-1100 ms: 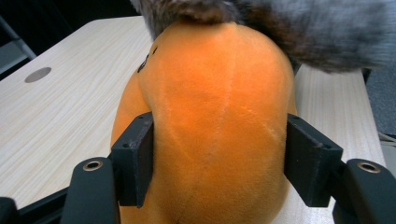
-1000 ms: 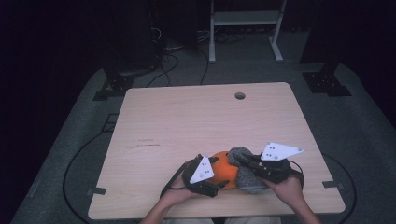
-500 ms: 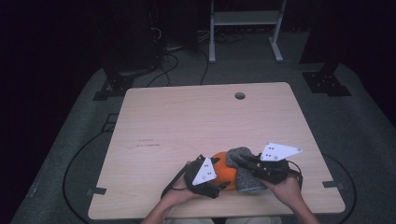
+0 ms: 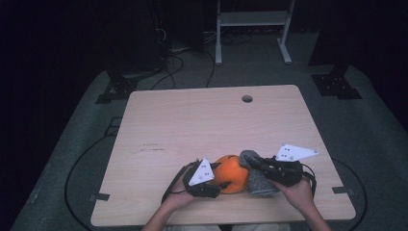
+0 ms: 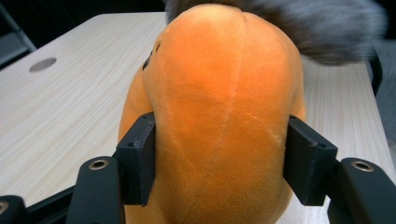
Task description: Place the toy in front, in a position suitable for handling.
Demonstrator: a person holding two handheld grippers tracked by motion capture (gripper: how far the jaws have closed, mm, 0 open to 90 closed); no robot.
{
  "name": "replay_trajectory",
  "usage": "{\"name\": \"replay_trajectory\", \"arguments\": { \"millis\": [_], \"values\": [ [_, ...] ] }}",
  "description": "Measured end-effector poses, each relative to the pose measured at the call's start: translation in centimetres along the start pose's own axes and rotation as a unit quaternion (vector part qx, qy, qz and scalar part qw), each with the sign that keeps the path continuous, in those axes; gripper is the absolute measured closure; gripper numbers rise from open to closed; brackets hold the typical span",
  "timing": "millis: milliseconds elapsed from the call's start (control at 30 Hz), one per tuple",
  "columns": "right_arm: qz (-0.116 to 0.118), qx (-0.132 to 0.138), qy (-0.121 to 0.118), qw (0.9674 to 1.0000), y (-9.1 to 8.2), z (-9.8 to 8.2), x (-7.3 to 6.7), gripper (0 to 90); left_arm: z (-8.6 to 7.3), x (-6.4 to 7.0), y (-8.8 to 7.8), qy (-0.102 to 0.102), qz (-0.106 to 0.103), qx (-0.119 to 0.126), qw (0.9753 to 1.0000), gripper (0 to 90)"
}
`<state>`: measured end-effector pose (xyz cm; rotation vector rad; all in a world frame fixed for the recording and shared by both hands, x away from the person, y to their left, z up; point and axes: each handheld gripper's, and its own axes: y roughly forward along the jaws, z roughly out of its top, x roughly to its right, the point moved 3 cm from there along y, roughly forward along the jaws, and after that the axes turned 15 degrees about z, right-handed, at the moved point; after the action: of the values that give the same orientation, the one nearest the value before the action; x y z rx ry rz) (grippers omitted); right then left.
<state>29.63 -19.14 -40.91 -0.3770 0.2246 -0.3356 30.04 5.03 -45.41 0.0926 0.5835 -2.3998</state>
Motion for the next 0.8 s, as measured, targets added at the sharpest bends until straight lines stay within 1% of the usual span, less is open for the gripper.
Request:
{"name": "replay_trajectory", "arguments": {
  "millis": [33, 67, 100, 167, 200, 233, 267, 300, 333, 367, 433, 467, 500, 533, 567, 600, 667, 700, 733, 767, 800],
  "values": [
    [-0.001, -0.003, -0.002, 1.0, 0.2, 0.0, -0.1, 81.2, 0.0, -0.3, 0.0, -0.015, -0.003, -0.001, 0.9999, 37.1],
    [-0.006, -0.012, -0.001, 0.9999, 0.5, -0.3, 0.1, 81.2, 0.0, -0.5, -0.1, -0.029, -0.001, -0.005, 0.9996, 38.1],
    [-0.01, -0.019, 0.004, 0.9998, 0.7, -0.7, 0.5, 81.2, 0.0, -0.7, -0.1, -0.043, 0.0, -0.006, 0.9991, 38.8],
    [-0.013, -0.023, 0.026, 0.9993, 0.6, -1.3, 1.1, 81.2, 0.1, -0.9, -0.1, -0.058, -0.002, -0.004, 0.9983, 39.4],
    [-0.011, -0.019, 0.031, 0.9993, 0.5, -1.3, 1.1, 81.2, 0.2, -1.0, -0.2, -0.068, -0.006, -0.003, 0.9977, 39.7],
    [-0.011, -0.012, 0.026, 0.9995, 0.3, -1.0, 0.8, 81.2, 0.4, -1.0, -0.4, -0.071, -0.008, 0.0, 0.9975, 39.9],
    [-0.005, -0.001, 0.019, 0.9998, 0.1, -0.5, 0.4, 81.2, 0.7, -1.2, -0.8, -0.072, -0.009, 0.004, 0.9973, 40.0],
    [0.009, 0.014, 0.01, 0.9998, -0.1, 0.0, -0.2, 81.2, 0.9, -1.4, -1.1, -0.078, -0.005, 0.01, 0.9969, 40.1],
    [0.016, 0.023, 0.002, 0.9996, 0.0, 0.4, -0.7, 81.2, 1.1, -1.5, -1.3, -0.076, 0.001, 0.011, 0.9971, 40.2],
    [0.018, 0.024, -0.005, 0.9995, 0.1, 0.7, -1.0, 81.2, 1.2, -1.6, -1.5, -0.069, 0.002, 0.01, 0.9976, 40.3],
    [0.026, 0.019, -0.008, 0.9995, 0.7, 0.6, -1.2, 81.2, 1.0, -1.7, -1.7, -0.067, 0.006, 0.006, 0.9977, 40.3],
    [0.021, 0.013, -0.005, 0.9997, 1.0, 0.3, -0.9, 81.2, 0.8, -1.9, -1.7, -0.069, 0.009, 0.0, 0.9976, 40.3],
    [0.013, -0.002, 0.002, 0.9999, 1.4, -0.1, -0.4, 81.2, 0.6, -2.0, -1.7, -0.065, 0.01, -0.01, 0.9978, 40.3],
    [0.008, -0.018, 0.011, 0.9997, 1.7, -0.6, 0.0, 81.2, 0.5, -2.0, -1.7, -0.064, 0.006, -0.012, 0.9979, 40.3],
    [0.009, -0.021, 0.02, 0.9995, 1.8, -0.9, 0.1, 81.2, 0.5, -2.1, -1.8, -0.068, 0.005, -0.012, 0.9976, 40.3],
    [0.012, -0.012, 0.018, 0.9997, 1.7, -0.8, -0.1, 81.2, 0.7, -2.1, -1.8, -0.069, 0.005, -0.013, 0.9975, 40.3],
    [0.023, 0.005, -0.002, 0.9997, 1.5, 0.1, -1.1, 81.2, 0.9, -2.2, -2.0, -0.076, -0.004, -0.006, 0.9971, 40.3],
    [0.023, 0.011, -0.011, 0.9996, 1.5, 0.6, -1.5, 81.2, 1.1, -2.1, -1.9, -0.08, -0.006, -0.005, 0.9967, 40.4],
    [0.017, 0.012, -0.02, 0.9996, 1.6, 0.8, -1.7, 81.1, 1.1, -2.1, -1.9, -0.079, -0.005, -0.007, 0.9968, 40.4],
    [0.016, 0.012, -0.021, 0.9996, 1.7, 0.9, -1.7, 81.2, 1.1, -2.1, -1.9, -0.078, -0.004, -0.009, 0.9969, 40.4],
    [0.019, 0.01, -0.015, 0.9996, 1.7, 0.7, -1.5, 81.2, 1.0, -2.1, -1.8, -0.076, -0.004, -0.013, 0.997, 40.3]
  ]
}}
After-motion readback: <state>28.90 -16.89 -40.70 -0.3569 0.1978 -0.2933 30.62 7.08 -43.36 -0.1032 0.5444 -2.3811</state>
